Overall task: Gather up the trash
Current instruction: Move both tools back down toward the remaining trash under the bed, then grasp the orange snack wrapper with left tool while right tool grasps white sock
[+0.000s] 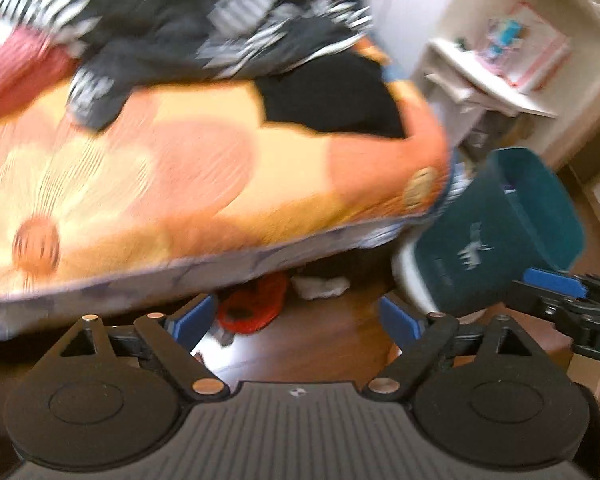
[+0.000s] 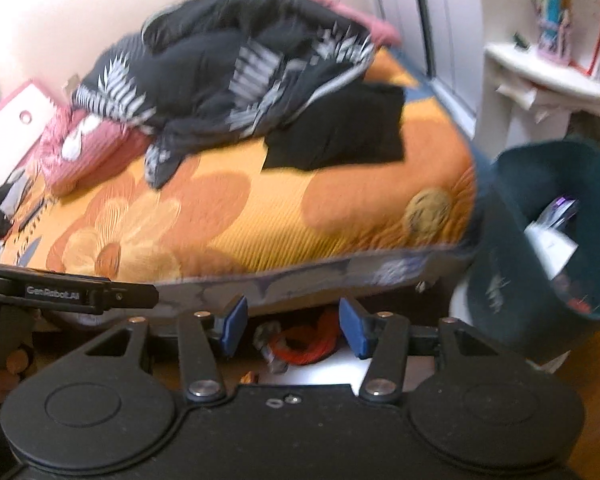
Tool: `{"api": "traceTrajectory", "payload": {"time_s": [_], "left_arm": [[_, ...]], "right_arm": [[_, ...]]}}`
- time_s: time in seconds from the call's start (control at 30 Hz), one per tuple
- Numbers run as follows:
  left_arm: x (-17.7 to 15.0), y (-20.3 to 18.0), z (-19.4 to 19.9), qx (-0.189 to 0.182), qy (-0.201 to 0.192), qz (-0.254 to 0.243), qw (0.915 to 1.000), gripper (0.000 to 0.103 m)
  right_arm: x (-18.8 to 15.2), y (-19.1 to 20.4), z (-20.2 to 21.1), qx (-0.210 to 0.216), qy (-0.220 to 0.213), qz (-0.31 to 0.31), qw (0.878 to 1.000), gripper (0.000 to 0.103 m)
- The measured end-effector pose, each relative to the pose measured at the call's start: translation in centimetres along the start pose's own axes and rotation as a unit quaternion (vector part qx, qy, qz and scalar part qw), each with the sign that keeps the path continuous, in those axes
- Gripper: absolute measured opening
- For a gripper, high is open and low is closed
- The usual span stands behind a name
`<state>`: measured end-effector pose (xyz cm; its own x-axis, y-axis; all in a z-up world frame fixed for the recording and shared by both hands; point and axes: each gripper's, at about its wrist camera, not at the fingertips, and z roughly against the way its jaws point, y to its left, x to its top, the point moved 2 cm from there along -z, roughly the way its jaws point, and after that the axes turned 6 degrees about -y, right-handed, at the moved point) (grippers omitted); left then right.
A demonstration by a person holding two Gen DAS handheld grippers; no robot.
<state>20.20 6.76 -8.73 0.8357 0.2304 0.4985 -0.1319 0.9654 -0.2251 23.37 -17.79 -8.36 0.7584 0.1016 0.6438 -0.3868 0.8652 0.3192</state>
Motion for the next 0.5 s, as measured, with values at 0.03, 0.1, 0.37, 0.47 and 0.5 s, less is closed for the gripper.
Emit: {"api": "traceTrajectory", "payload": {"time_s": [0.03,0.1,0.37,0.47,0.5], "left_arm": [[-0.5,1.2,-0.8,0.005,0.008,0.009,0.9999,0.090],[-1.8,3.4,-2.8,0.023,0.026,0.025,0.9991,0.090],[-7.0,8.5,-11.1,0.062,0.100,0.046,0.9920,0.090],[-8.4,10.1,-14.2,0.067,0.128,0.052,0.9881,0.090],[-8.6,10.3,-15.0,0.067,0.136,0.050,0.9872,0.090]], "right_arm": [[-0.4,0.3,-1.1,0.003,0.011,-0.001,1.000,0.051],[-1.2,0.7,-3.2,0.009,0.033,0.000,0.999,0.051],[-4.1,-0.4,-12.0,-0.018,0.080,-0.006,0.997,0.051],[-5.1,-1.3,-15.6,-0.035,0.090,-0.005,0.995,0.051],[-5.5,-1.7,-16.6,-0.038,0.093,-0.007,0.995,0.051]]}}
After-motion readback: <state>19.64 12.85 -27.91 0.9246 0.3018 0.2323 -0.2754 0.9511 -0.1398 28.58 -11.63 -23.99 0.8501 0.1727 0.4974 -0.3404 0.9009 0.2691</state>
